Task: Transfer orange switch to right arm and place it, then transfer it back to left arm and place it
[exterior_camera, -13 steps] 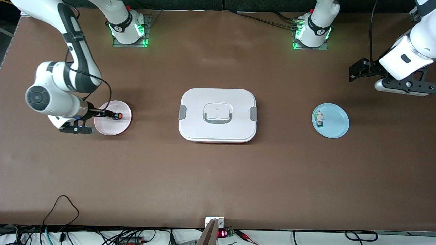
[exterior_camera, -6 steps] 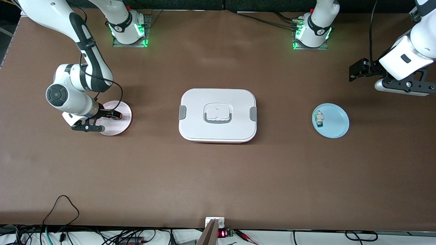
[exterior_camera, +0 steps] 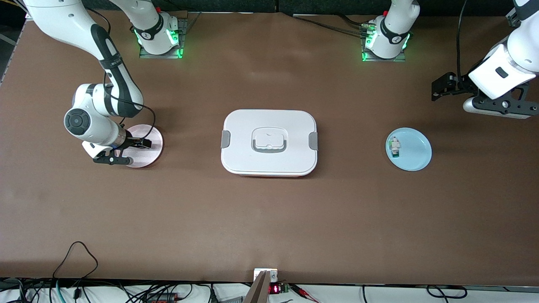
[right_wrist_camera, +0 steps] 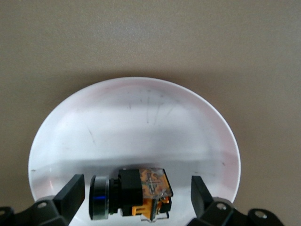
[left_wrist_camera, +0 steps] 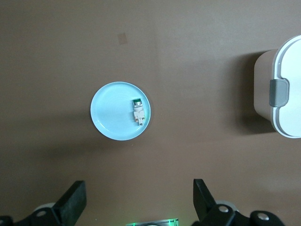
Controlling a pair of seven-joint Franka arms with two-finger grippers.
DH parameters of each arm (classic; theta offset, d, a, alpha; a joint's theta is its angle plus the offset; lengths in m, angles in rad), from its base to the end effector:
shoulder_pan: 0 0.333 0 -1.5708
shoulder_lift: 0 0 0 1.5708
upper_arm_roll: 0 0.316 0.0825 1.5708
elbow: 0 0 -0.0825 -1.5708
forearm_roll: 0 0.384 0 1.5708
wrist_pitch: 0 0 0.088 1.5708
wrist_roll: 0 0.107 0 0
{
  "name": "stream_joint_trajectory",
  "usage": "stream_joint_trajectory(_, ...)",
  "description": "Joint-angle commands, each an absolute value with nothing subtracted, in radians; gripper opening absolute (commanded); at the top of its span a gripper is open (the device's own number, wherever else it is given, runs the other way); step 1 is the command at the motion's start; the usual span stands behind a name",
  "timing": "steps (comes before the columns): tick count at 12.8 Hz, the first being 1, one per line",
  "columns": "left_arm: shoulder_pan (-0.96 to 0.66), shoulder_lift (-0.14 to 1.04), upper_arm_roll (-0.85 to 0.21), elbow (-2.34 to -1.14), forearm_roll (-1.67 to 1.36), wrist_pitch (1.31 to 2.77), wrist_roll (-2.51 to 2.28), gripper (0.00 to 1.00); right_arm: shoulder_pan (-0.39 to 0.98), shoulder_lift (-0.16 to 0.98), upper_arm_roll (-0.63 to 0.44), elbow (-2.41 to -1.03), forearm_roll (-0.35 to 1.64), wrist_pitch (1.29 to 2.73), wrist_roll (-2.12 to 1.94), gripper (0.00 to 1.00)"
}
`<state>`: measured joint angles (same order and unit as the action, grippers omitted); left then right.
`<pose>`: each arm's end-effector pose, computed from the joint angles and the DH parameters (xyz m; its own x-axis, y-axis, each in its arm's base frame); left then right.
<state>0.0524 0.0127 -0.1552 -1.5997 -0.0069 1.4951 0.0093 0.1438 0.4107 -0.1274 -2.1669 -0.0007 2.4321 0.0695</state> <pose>0.5455 -0.0565 0.5979 0.9868 -0.1119 -0.1168 -0.1115 -0.9937 0.0099 0.5488 0.0076 0.1925 0.9892 -0.0494 -0.1380 -0.0414 -0.9973 0.0608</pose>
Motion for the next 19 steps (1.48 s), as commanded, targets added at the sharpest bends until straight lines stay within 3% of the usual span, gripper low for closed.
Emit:
stream_joint_trajectory(1, 0.058, 0.017, -0.155, -1.585, -0.025, 1.486, 0.02, 1.0, 0.13, 0.428, -0.112, -2.175, 0.012, 2.456, 0.072, 1.0)
stream_joint_trajectory(12, 0.058, 0.017, -0.155, -1.585, -0.025, 1.485, 0.021, 1.0, 0.13, 0.437, -0.091, -2.189, 0.011, 2.456, 0.058, 0.99)
stream_joint_trajectory(13, 0.058, 0.017, -0.155, -1.585, -0.025, 1.486, 0.021, 1.0, 0.13, 0.436, -0.091, -2.189, 0.011, 2.456, 0.057, 0.91)
stream_joint_trajectory(15, 0.058, 0.017, -0.155, -1.585, -0.025, 1.486, 0.021, 1.0, 0.13, 0.434, -0.091, -2.187, 0.011, 2.454, -0.03, 0.54)
stream_joint_trajectory(16, 0.058, 0.017, -0.155, -1.586, -0.025, 1.486, 0.021, 1.0, 0.129, 0.434, -0.091, -2.184, 0.011, 2.454, -0.085, 0.44)
stream_joint_trajectory(19, 0.058, 0.017, -0.155, -1.585, -0.025, 1.486, 0.021, 1.0, 0.127, 0.43, -0.091, -2.177, 0.017, 2.453, -0.112, 0.36)
